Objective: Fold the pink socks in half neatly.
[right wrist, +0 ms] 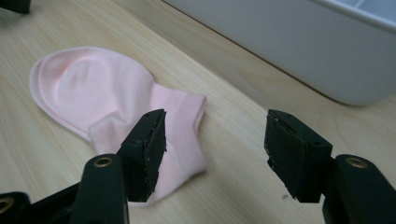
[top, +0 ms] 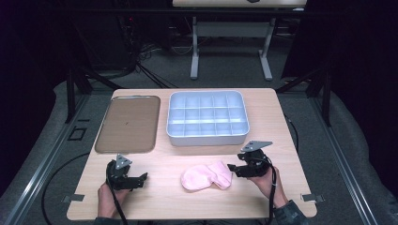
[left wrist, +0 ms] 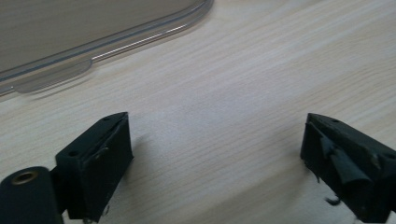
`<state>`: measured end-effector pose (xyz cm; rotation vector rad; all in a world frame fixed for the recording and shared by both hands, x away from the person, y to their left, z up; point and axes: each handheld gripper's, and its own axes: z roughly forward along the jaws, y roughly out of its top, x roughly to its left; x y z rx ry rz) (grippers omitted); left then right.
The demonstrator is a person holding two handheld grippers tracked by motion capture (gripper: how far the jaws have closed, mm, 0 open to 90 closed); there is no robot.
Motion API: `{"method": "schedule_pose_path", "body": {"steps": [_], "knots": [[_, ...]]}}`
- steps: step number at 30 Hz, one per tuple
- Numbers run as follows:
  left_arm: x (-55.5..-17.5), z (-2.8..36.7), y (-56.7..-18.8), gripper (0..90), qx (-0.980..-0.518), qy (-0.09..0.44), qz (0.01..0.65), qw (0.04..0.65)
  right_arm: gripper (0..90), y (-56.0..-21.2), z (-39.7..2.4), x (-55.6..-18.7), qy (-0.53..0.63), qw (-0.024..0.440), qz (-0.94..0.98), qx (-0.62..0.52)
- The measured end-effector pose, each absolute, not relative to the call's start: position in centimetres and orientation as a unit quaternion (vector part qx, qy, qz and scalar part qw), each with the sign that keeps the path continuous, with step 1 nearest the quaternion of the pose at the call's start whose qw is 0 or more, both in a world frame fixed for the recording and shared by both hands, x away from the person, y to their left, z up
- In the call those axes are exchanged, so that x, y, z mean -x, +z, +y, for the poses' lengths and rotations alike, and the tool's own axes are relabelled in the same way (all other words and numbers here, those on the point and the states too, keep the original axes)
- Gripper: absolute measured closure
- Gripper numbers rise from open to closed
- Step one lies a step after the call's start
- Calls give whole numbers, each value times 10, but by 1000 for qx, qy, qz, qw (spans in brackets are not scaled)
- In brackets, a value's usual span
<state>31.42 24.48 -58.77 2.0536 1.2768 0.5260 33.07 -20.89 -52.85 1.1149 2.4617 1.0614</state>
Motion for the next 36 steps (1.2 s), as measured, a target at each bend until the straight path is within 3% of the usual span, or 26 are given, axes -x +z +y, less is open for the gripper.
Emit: {"method": "schedule_pose_path", "body": {"steps": [5, 10, 13, 16, 21, 36], "knots": [[-305, 232, -570, 95, -771, 185, 474, 382, 422, -539, -211, -329, 350, 110, 847, -386], [-302, 202, -559, 65, -785, 153, 443, 406, 443, -549, -202, -329, 330, 108, 857, -380], [-302, 191, -558, 92, -787, 144, 435, 413, 471, -553, -200, -330, 318, 108, 863, -377], [-303, 161, -560, 157, -796, 111, 409, 432, 491, -557, -197, -330, 313, 109, 865, -377], [-307, 130, -568, 299, -816, 87, 393, 414, 528, -562, -194, -329, 307, 103, 870, -371], [-304, 108, -576, 590, -851, 96, 369, 361, 658, -567, -190, -325, 306, 92, 875, -363]]}}
